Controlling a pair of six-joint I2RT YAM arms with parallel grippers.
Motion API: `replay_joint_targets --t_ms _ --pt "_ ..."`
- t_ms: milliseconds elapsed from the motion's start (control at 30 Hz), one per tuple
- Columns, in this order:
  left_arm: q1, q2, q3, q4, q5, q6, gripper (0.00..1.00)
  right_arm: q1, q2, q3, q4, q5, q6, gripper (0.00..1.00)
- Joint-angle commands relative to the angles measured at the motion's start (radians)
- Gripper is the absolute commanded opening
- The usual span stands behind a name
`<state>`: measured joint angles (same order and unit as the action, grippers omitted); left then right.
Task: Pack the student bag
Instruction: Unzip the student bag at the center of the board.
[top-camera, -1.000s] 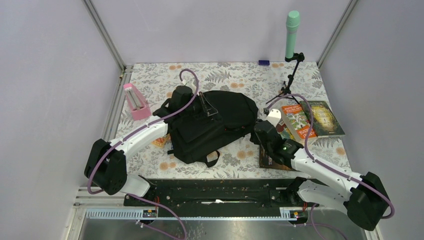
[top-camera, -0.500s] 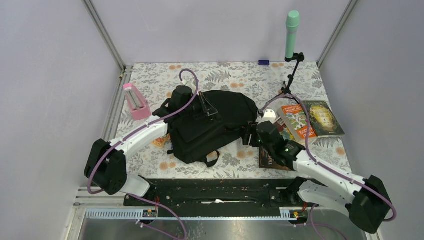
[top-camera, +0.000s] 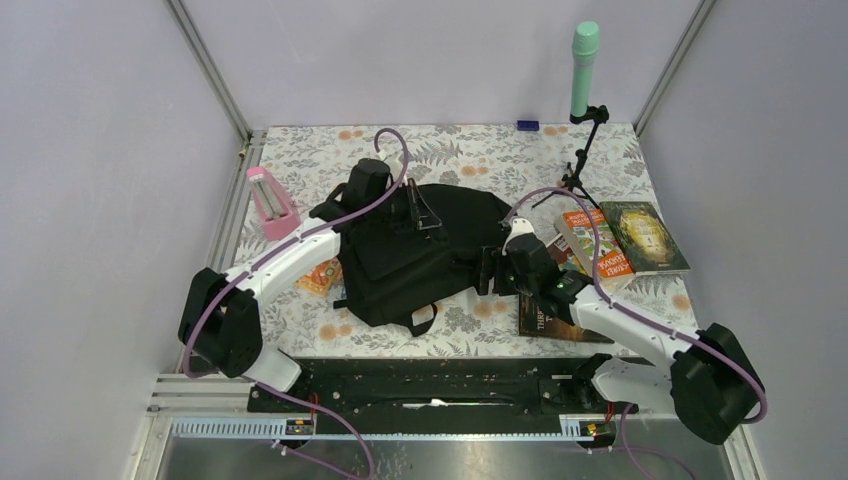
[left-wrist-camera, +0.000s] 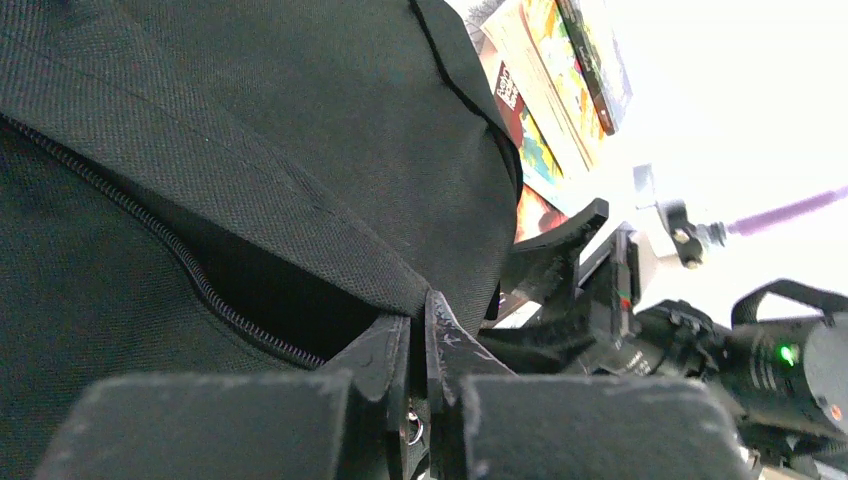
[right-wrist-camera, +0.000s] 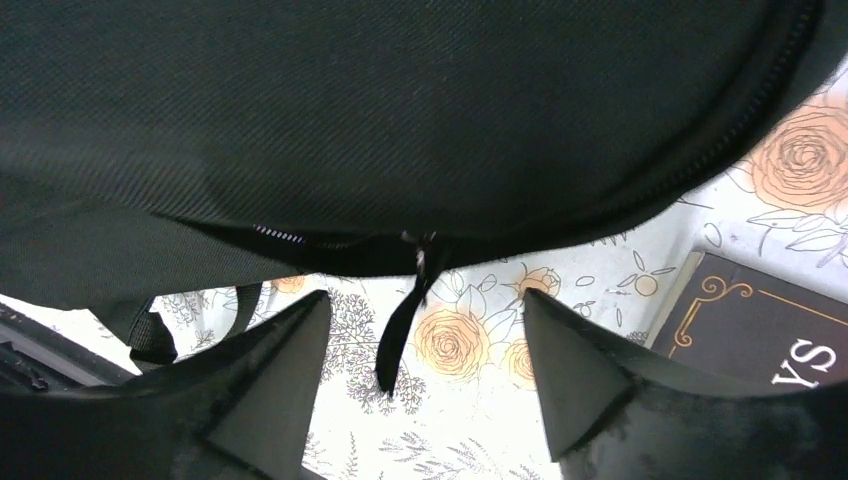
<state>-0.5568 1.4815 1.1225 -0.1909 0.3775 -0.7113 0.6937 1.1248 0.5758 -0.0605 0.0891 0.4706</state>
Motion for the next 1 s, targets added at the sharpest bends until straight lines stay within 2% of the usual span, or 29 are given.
replay_joint_targets --t_ms 0,67,133,233,400,600,733,967 --pt "0.005 0.011 0.086 0.065 0.115 0.072 0.0 -0.056 0.053 0.04 0.086 -0.178 -0.046 0.71" --pt "0.005 0.024 0.114 0.051 0.131 0.092 0.0 -0.057 0.066 0.044 0.108 -0.202 -0.055 0.5" --pt "0.005 0.034 0.141 0.029 0.137 0.114 0.0 -0.059 0.058 0.042 0.122 -0.202 -0.055 0.23" --pt "0.005 0.031 0.176 0.014 0.141 0.144 0.0 -0.059 0.022 0.031 0.122 -0.193 -0.059 0.0" --pt "0.005 0.018 0.246 -0.102 0.114 0.275 0.0 -0.083 -0.093 -0.007 0.082 -0.12 -0.082 0.0" --pt "0.006 -0.027 0.224 -0.217 0.082 0.417 0.0 -0.193 -0.192 -0.011 -0.025 -0.049 -0.11 0.0" --pt "0.014 -0.042 0.195 -0.246 0.079 0.424 0.0 -0.25 -0.242 -0.01 -0.071 -0.017 -0.138 0.0" --pt "0.014 -0.077 0.182 -0.232 0.061 0.401 0.0 -0.302 -0.254 -0.039 -0.098 -0.054 -0.166 0.0"
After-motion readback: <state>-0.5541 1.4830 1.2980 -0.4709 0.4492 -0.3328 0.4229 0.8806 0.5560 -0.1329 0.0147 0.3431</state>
